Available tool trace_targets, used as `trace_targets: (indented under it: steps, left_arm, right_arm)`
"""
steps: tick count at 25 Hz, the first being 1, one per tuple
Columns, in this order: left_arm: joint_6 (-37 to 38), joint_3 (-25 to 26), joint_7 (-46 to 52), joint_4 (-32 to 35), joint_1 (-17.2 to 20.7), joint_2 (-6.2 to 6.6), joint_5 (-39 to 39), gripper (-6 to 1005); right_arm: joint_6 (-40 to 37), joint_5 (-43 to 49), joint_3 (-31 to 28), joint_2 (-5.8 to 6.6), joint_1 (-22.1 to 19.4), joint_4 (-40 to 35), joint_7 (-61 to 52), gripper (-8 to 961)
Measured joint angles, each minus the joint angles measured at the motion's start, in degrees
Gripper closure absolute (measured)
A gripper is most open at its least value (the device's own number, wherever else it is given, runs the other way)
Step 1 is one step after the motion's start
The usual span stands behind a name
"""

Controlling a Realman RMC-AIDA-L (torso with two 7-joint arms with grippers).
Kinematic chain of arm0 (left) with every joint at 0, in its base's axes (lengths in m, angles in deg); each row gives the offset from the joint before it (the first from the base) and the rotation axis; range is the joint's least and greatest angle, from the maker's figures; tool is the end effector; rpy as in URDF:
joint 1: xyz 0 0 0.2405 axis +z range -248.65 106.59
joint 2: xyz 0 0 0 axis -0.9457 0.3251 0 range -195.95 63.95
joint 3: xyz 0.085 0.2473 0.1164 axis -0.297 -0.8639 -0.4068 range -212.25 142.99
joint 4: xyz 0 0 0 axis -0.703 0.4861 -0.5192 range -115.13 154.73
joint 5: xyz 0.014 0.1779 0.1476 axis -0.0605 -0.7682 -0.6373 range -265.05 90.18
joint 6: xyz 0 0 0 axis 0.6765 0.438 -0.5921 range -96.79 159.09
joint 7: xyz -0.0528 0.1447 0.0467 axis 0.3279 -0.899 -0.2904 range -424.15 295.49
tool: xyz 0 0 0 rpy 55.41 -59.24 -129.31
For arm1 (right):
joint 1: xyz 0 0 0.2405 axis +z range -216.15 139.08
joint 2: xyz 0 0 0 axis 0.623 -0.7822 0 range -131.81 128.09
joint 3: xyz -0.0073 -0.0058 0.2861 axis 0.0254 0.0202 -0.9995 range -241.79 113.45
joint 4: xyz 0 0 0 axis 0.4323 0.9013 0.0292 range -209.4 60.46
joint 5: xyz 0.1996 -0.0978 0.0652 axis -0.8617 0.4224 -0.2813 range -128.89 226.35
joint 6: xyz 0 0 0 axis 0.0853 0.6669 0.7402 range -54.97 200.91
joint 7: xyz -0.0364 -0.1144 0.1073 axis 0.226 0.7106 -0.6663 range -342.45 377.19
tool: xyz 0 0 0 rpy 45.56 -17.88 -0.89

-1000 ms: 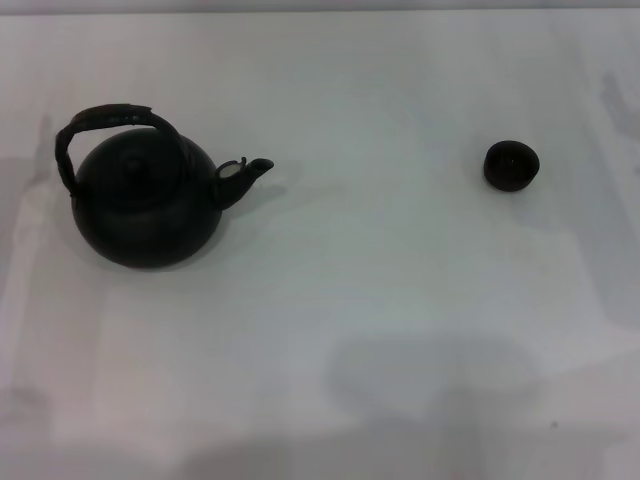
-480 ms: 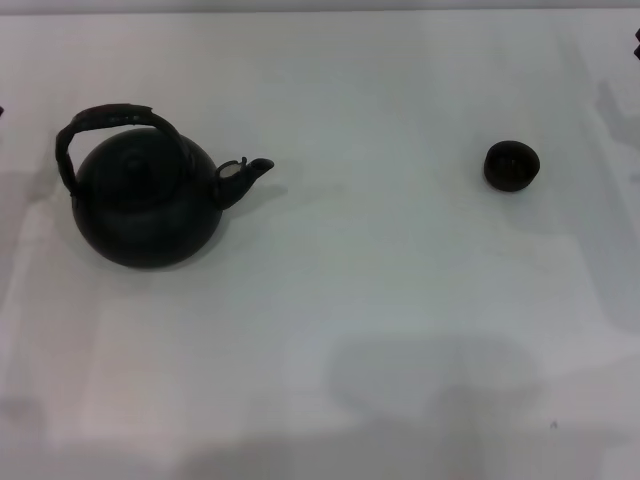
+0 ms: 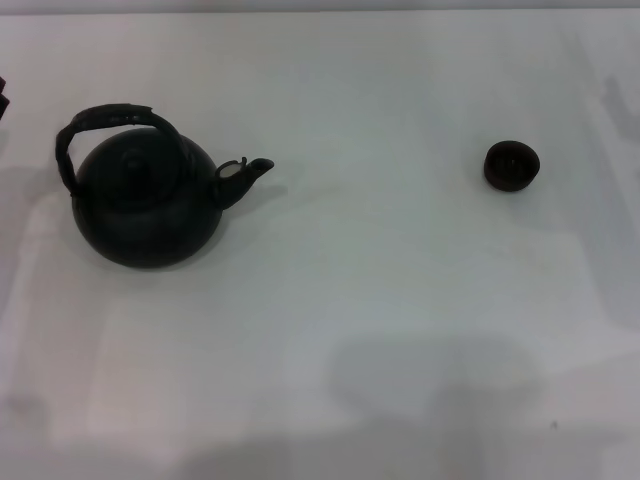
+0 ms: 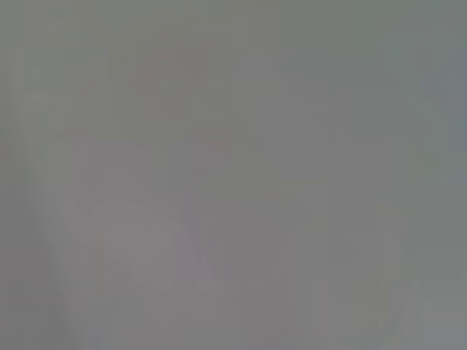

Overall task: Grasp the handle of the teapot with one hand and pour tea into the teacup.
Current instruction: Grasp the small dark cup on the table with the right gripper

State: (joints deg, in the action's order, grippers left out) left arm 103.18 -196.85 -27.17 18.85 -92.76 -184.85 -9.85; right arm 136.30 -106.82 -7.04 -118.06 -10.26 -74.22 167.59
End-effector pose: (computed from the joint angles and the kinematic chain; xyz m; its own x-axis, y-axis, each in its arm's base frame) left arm -0.4147 0.3278 -0.0171 0.4206 0.0393 0.9064 0.9056 -0.0778 -0.4169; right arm 0.4078 0.3798 -0.0020 0.5464 -0.0642 -0.8351 -0.8375 -0.0540 -0.5438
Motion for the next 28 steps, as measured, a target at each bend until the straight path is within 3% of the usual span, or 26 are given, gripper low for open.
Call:
trace_targets:
  steps: [8,28]
  left_arm:
    - [0.2,0.9,-2.8,-0.1,-1.0,0.10,6.8,209]
    - [-1.7,0.4,-5.7,-1.6,-2.1,0.44,6.7,209]
  right_arm:
    - [-0.1,0.3,-1.3,0.00,0.5,-0.4,-0.3,126]
    - [-0.3,0.3,-1.2,0.00,0.6,0.3,-4.4,126]
